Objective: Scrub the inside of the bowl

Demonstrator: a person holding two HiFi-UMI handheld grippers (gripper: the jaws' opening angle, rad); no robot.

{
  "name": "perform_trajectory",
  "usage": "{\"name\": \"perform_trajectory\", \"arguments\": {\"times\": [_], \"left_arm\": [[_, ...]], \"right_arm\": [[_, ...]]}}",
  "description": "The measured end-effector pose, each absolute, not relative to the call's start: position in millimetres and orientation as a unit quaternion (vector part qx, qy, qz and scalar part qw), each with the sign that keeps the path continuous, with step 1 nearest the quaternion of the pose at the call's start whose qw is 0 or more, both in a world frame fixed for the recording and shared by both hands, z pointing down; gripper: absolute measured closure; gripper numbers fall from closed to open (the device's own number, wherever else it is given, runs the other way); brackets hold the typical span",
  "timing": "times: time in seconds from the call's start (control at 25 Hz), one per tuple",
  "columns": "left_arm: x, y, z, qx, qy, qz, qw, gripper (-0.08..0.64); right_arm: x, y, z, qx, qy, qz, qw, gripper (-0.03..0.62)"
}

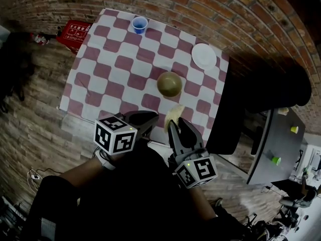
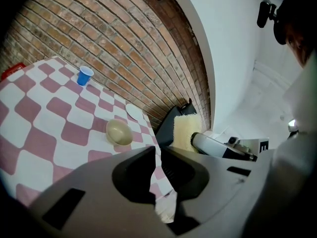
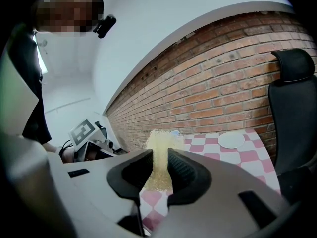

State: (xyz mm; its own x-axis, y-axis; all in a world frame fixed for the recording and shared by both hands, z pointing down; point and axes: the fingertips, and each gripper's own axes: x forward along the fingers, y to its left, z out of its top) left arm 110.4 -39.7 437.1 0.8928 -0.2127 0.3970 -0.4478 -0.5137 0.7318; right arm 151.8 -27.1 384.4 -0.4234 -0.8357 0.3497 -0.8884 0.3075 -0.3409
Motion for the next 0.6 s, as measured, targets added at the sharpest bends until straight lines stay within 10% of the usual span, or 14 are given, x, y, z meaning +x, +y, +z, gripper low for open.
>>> {"name": "perform_trajectory", "arguments": {"times": [0.6], "left_arm": [[108.6,-35.4,438.5,0.859,-0.196,0.140,0.451,0.515]], "right_arm": [[158.2,-19.0,383.6,0.542,-0.803,0.243,0.057,0.489]]}}
